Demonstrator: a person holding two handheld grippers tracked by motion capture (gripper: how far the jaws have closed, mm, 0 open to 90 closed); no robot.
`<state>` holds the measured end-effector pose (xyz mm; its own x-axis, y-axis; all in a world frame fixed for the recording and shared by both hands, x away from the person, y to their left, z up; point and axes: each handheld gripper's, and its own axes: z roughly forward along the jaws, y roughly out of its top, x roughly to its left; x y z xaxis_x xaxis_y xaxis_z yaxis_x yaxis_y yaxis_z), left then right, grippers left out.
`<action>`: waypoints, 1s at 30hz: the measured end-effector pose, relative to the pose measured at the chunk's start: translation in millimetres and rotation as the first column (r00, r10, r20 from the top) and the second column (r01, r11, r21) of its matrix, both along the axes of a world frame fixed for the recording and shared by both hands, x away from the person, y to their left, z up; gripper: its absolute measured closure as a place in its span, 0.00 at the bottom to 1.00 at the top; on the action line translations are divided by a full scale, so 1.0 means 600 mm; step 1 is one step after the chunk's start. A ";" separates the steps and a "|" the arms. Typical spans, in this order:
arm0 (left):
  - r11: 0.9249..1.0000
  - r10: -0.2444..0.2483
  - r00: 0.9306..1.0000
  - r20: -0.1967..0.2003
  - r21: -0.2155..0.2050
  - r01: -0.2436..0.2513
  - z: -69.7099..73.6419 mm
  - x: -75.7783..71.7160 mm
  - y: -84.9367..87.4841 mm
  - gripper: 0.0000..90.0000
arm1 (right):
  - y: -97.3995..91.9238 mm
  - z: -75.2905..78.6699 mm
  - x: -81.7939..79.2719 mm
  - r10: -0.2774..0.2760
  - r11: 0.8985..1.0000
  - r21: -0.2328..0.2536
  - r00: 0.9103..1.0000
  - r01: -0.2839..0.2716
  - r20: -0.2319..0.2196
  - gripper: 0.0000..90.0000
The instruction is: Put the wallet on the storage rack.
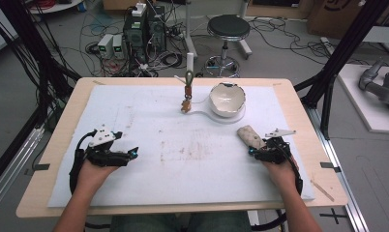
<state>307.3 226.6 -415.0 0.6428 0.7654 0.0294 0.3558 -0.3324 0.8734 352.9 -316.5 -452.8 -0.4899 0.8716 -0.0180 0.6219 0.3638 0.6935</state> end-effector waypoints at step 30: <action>0.998 0.024 0.999 0.023 -0.054 -0.023 0.002 -0.004 0.022 0.19 | 0.029 0.116 0.014 0.061 0.998 -0.007 0.986 -0.061 0.154 0.41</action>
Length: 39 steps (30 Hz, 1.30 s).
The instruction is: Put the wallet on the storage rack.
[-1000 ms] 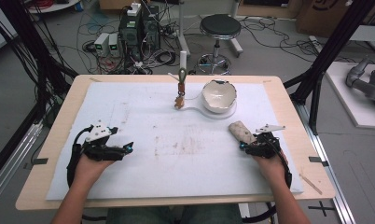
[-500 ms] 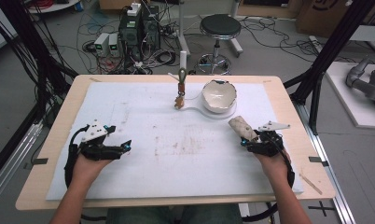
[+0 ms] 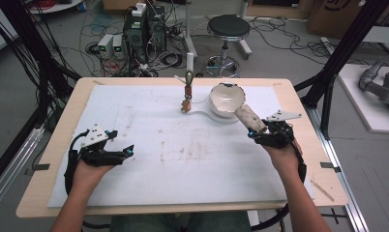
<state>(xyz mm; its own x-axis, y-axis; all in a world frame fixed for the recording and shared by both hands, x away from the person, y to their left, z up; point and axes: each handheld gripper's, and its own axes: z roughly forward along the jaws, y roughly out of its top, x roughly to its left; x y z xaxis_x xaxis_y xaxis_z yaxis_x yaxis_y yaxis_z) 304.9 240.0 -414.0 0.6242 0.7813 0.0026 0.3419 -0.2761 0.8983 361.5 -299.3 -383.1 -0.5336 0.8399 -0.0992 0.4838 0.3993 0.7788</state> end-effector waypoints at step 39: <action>1.000 0.016 1.000 0.001 0.001 -0.016 0.001 -0.005 0.009 0.19 | 0.118 0.031 0.164 -0.016 0.988 -0.154 0.996 0.003 -0.083 0.41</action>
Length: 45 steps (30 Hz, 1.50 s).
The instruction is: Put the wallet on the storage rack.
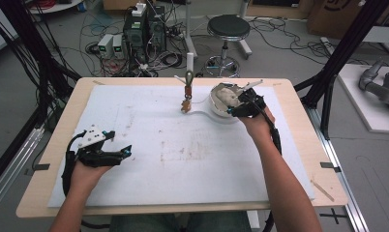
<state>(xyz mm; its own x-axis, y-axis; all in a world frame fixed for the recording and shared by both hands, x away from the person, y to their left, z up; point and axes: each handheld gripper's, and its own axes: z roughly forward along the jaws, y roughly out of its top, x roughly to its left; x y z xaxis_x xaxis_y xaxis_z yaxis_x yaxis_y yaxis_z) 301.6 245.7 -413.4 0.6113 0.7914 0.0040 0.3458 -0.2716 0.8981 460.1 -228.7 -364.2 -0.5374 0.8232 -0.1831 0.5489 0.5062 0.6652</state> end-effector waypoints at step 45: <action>0.999 -0.022 1.000 0.012 -0.046 0.022 0.002 0.006 -0.007 0.19 | -0.063 0.018 -0.122 0.020 0.982 0.182 0.988 -0.048 0.155 0.22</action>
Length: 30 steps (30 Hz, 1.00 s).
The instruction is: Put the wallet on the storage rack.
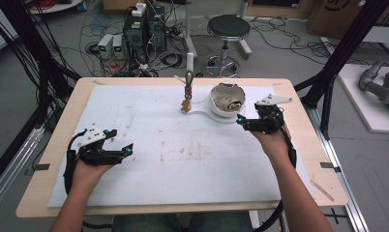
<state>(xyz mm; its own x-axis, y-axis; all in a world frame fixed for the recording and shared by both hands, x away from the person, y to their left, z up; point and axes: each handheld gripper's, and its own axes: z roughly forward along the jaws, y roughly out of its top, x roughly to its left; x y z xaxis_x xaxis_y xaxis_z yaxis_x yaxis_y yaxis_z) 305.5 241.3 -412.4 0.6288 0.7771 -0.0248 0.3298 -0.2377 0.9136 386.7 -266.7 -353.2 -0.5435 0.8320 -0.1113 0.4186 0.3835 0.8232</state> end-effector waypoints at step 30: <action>1.000 -0.012 1.000 0.002 -0.026 0.012 -0.014 0.014 -0.008 0.18 | -0.060 -0.104 -0.090 -0.004 0.987 0.160 1.000 0.001 0.015 0.22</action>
<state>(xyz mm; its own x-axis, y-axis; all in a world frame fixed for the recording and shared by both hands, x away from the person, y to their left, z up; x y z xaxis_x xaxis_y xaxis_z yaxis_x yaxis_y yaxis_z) 313.6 236.6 -420.7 0.6381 0.7687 -0.0439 0.3253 -0.2174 0.9203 332.8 -302.7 -415.4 -0.5407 0.8411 0.0148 0.4061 0.2456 0.8802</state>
